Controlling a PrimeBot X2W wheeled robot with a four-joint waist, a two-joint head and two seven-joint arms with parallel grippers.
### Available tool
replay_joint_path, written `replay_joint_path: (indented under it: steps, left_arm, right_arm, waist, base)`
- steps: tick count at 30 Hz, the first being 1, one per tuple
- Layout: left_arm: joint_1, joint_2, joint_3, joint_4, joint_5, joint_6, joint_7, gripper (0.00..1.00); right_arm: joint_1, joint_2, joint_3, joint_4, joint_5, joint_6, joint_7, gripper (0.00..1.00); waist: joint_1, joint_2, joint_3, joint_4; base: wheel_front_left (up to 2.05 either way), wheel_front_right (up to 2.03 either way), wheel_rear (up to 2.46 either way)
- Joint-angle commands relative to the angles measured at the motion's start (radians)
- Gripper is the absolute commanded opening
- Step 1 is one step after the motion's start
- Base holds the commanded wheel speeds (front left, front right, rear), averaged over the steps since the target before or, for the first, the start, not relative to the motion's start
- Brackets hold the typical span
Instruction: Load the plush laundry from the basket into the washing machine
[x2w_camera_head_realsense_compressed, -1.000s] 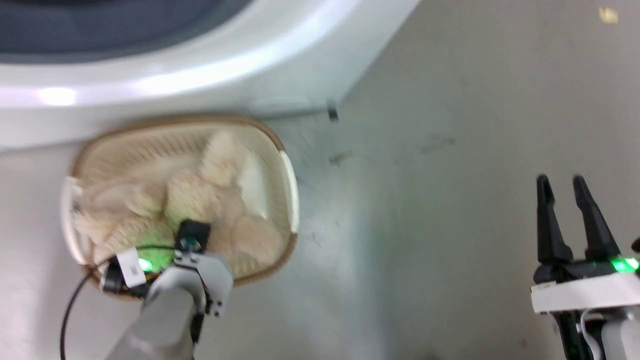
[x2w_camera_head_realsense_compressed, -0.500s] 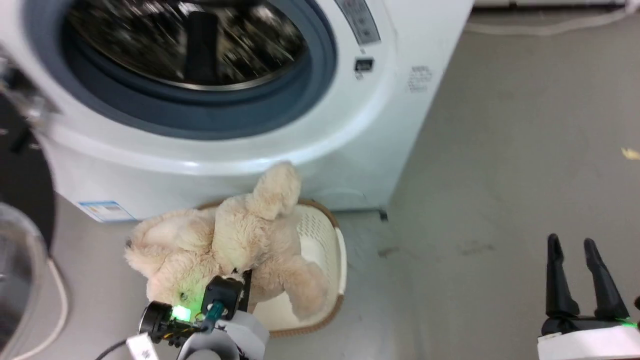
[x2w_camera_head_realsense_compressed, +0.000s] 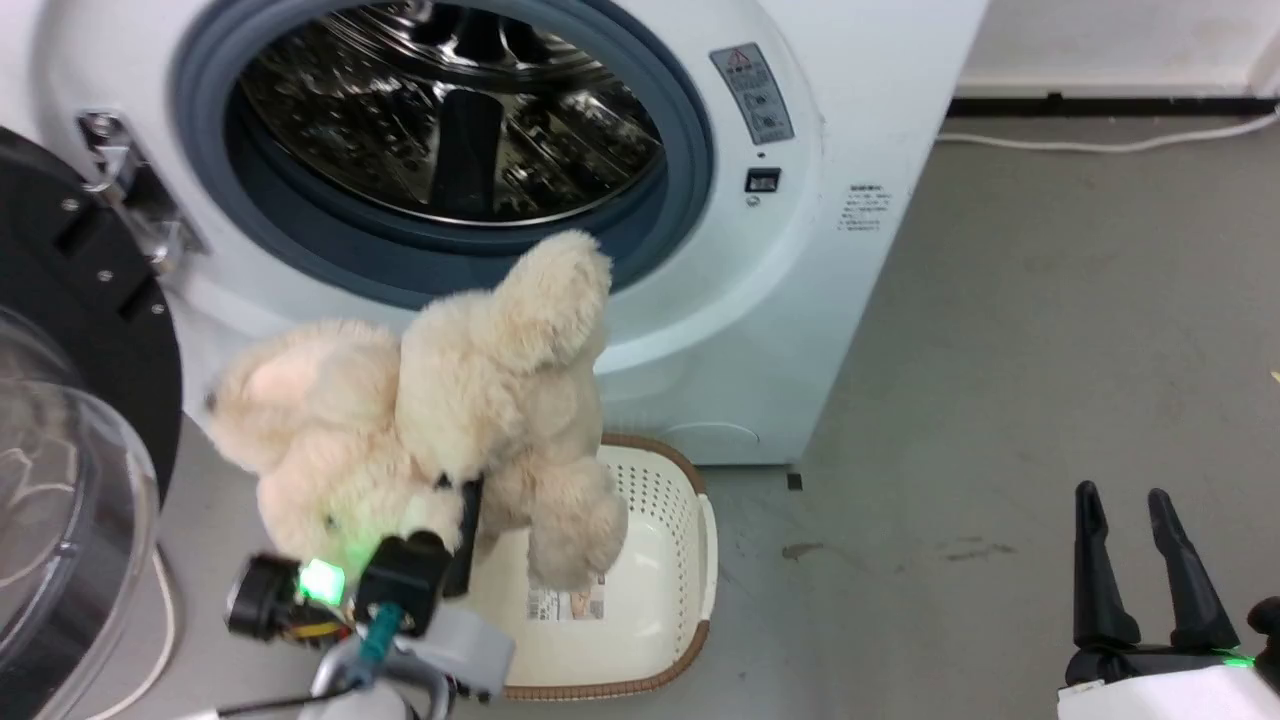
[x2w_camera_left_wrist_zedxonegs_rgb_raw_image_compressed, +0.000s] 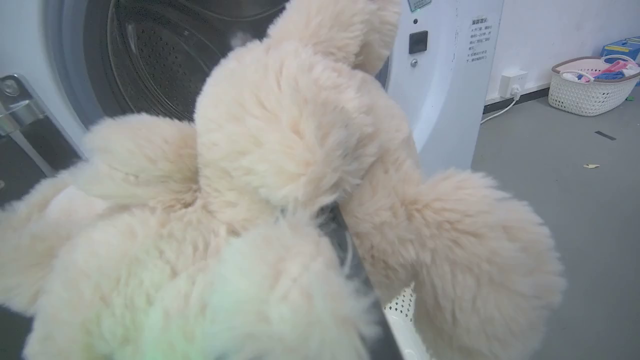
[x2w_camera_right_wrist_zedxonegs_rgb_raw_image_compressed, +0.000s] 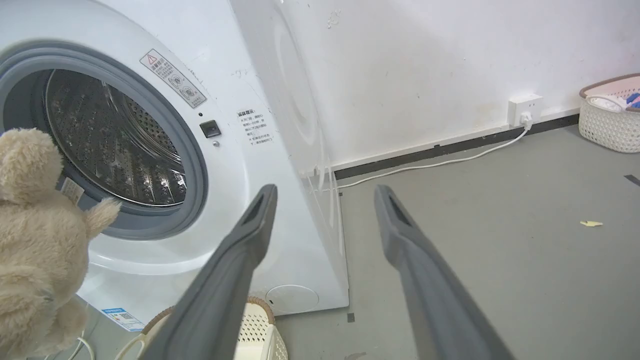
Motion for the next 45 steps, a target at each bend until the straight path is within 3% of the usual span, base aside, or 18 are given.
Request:
replay_joint_path:
  steps: [1, 15, 22, 29, 37, 45]
  left_arm:
    - [-0.032, 0.009, 0.009, -0.009, 0.005, -0.004, -0.006, 0.0]
    - [-0.547, 0.083, 0.044, 0.074, 0.071, -0.066, 0.196, 0.0]
    - [-0.875, 0.117, 0.045, 0.274, 0.115, -0.111, 0.306, 0.0]
    - [-1.145, 0.131, 0.051, 0.478, 0.144, -0.117, 0.352, 0.0]
    - [-1.317, 0.131, 0.021, 0.635, 0.178, -0.121, 0.375, 0.0]
    - [-1.34, 0.133, 0.019, 0.735, 0.165, -0.108, 0.34, 0.0]
  right_arm:
    - [0.005, 0.004, 0.004, -0.006, -0.001, 0.001, -0.004, 1.0]
    - [-0.118, -0.033, 0.052, -0.014, 0.06, 0.001, -0.004, 1.0]
    - [-0.204, -0.056, 0.074, -0.057, 0.085, 0.001, -0.004, 1.0]
    - [-0.261, -0.075, 0.113, -0.104, 0.093, 0.001, -0.004, 1.0]
    - [-0.309, -0.067, 0.125, -0.125, 0.118, 0.001, -0.004, 1.0]
    - [-0.316, -0.056, 0.113, -0.131, 0.122, 0.001, -0.004, 1.0]
  waist:
    - [-0.0001, -0.0001, 0.017, -0.012]
    - [-0.0001, -0.0001, 0.267, -0.126]
    - [-0.0001, -0.0001, 0.414, -0.192]
    - [-0.0001, -0.0001, 0.537, -0.248]
    - [-0.0001, -0.0001, 0.624, -0.284]
    - [-0.0001, -0.0001, 0.629, -0.273]
  base:
    - [0.0, 0.0, 0.0]
    - [0.0, 0.0, 0.0]
    - [0.0, 0.0, 0.0]
    - [0.0, 0.0, 0.0]
    - [0.0, 0.0, 0.0]
    - [0.0, 0.0, 0.0]
